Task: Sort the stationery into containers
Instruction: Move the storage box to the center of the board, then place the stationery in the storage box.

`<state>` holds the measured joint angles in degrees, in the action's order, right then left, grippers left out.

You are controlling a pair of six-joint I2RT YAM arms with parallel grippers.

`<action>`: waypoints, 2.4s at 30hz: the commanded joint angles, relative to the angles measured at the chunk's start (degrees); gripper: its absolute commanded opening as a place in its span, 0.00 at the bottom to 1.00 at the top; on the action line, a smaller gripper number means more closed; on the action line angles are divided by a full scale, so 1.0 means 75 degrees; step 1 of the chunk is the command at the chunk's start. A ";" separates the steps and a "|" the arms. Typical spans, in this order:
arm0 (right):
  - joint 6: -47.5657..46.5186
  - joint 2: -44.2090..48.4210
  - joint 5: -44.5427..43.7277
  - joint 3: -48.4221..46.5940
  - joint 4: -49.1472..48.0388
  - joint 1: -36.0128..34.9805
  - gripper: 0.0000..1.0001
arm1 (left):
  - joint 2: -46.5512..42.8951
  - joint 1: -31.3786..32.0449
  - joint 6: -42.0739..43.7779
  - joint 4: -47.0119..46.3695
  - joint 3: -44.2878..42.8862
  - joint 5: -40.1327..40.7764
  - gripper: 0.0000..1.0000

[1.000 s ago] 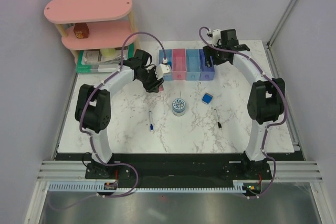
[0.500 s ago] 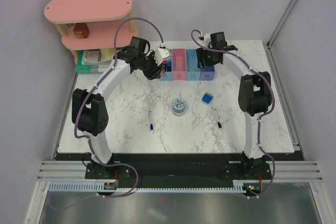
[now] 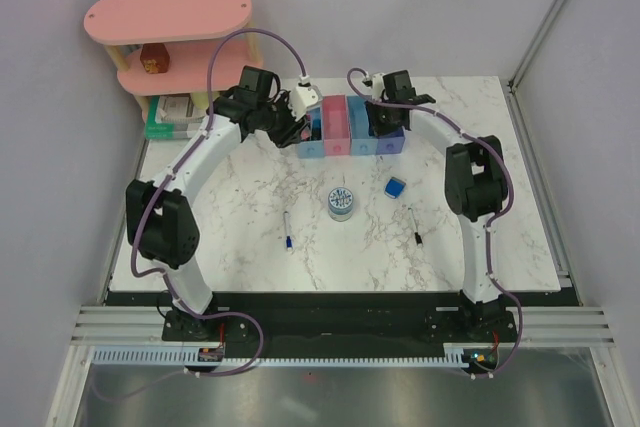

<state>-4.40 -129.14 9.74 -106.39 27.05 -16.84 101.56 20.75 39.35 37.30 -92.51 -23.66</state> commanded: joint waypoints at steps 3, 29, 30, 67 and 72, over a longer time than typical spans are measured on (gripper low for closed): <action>-0.0268 0.0226 -0.0033 0.0684 -0.0126 -0.0449 0.29 | -0.0521 -0.0001 -0.0243 -0.0051 0.0030 0.0143 0.06; 0.1513 0.2863 -0.0924 0.3733 -0.1357 -0.1247 0.49 | -0.0885 -0.0048 -0.0149 -0.0051 0.0370 0.0038 0.06; 0.1478 0.2898 -0.0842 0.3674 -0.1333 -0.1247 0.51 | -0.0862 -0.0037 -0.0149 -0.0063 0.0358 0.0014 0.06; -0.1803 0.4234 0.0118 0.4598 0.0366 0.0921 0.62 | 0.3533 0.1323 -0.1356 -0.1141 -0.2454 -0.0878 0.02; -0.1792 0.4387 0.0202 0.4728 0.0378 0.0933 0.63 | 0.3826 0.1323 -0.1286 -0.1305 -0.2525 -0.0233 0.02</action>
<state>-15.97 -99.66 8.05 -71.31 30.00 -9.96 128.70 31.20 30.44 30.11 -110.63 -29.74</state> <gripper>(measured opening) 0.624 0.502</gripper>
